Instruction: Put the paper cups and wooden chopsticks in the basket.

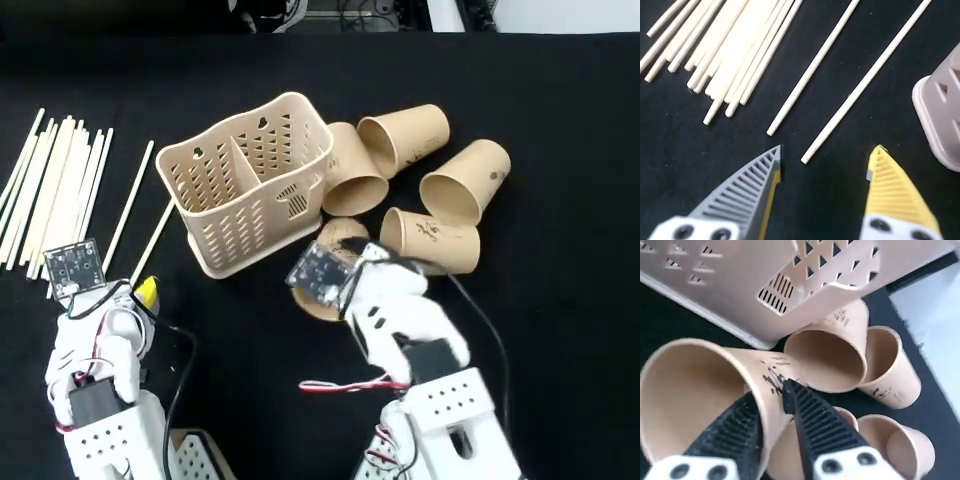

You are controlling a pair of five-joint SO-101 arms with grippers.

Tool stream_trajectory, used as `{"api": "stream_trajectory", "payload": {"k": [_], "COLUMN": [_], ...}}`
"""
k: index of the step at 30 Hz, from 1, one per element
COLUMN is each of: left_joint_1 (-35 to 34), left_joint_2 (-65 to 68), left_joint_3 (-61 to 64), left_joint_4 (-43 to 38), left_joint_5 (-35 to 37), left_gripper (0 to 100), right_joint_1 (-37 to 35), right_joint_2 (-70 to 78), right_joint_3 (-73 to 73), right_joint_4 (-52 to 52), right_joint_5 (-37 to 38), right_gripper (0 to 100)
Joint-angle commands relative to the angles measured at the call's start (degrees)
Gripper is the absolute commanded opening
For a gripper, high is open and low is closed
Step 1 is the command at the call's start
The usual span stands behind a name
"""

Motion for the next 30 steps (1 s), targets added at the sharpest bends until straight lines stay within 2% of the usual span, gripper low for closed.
{"api": "stream_trajectory", "payload": {"k": [1, 7, 11, 16, 23, 30], "left_joint_1": [-0.2, -0.3, -0.3, -3.2, -3.2, -3.1], "left_joint_2": [-0.2, -0.2, -0.2, -0.2, -0.2, -0.2], "left_joint_3": [-0.5, -0.4, -0.3, -1.2, -1.0, -1.0], "left_joint_4": [-1.1, -1.2, -1.2, -1.3, -1.3, -1.3], "left_joint_5": [0.5, 0.5, 0.5, 0.5, 0.5, 0.5], "left_gripper": [28, 28, 28, 28, 28, 28], "right_joint_1": [1.0, 1.1, 0.8, 0.8, -0.6, -3.4], "right_joint_2": [-0.2, -0.2, 0.5, 2.7, 19.4, 43.6], "right_joint_3": [-14.7, -32.6, -45.9, -60.2, -77.1, -95.2], "right_joint_4": [18.5, 38.6, 47.3, 45.5, 37.6, 39.6], "right_joint_5": [0.1, -5.9, -11.1, -21.0, -35.2, -39.0], "right_gripper": [1.1, 1.1, 1.1, 1.1, 1.1, 1.1]}}
